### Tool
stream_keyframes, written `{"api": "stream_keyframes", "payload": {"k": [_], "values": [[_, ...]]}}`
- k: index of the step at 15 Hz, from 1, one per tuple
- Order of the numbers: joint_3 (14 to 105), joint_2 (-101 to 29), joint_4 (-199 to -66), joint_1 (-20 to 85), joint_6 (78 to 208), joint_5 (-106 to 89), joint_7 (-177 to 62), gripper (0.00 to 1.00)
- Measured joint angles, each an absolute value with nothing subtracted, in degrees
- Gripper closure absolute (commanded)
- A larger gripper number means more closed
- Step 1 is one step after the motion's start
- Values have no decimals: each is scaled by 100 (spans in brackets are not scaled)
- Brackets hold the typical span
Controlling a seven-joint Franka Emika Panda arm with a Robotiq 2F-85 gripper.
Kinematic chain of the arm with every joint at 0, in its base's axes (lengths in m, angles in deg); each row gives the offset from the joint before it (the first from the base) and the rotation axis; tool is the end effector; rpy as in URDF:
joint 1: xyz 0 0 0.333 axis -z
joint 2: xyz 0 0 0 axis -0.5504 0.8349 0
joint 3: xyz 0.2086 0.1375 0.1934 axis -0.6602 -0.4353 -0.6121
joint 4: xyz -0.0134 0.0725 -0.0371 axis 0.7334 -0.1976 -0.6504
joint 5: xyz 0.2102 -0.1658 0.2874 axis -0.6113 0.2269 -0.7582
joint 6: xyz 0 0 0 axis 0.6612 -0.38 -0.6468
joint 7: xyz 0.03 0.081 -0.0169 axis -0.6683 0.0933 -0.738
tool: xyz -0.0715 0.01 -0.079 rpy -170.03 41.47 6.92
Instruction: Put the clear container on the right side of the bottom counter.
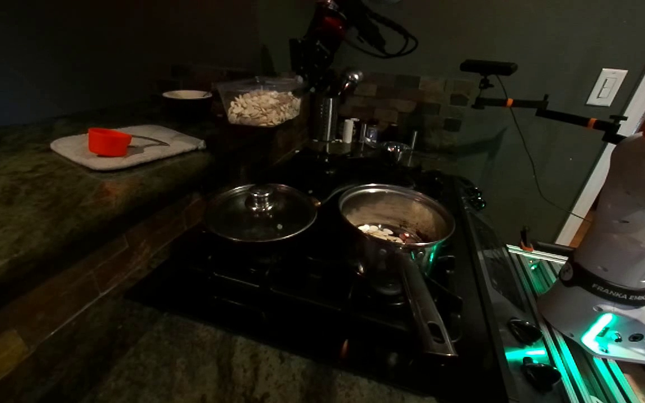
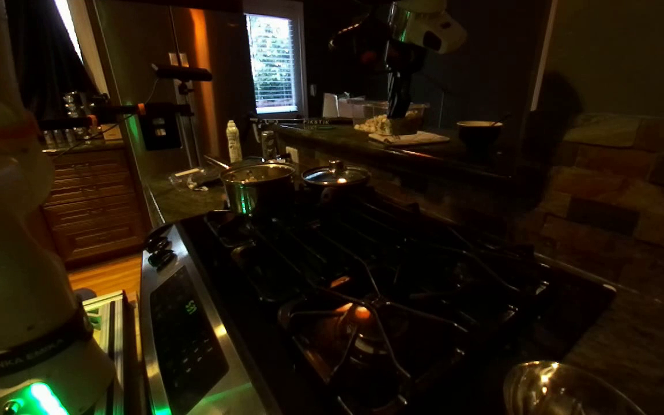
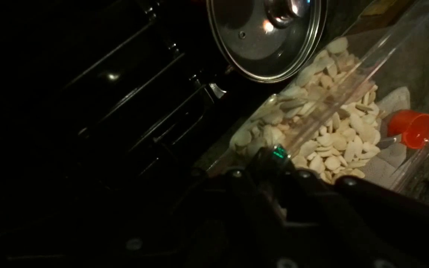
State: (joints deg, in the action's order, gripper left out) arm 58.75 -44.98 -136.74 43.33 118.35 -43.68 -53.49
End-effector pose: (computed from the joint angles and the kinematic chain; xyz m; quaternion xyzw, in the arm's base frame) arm 0.6078 -0.1034 0.5340 -0.9264 0.2651 -0.0580 0.2611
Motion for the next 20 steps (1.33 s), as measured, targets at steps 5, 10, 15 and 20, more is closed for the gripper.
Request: {"api": "stream_keyframes", "payload": {"k": [5, 10, 15, 20], "values": [[6294, -5390, -15149, 4459, 12214, -4601, -5672, 98], [6514, -6175, -16536, 4518, 13222, -4568, -5663, 93], [6511, -6324, -16684, 4511, 13259, -4567, -5637, 98], [6672, -6105, -16547, 4537, 13595, -4604, -5412, 98]]}}
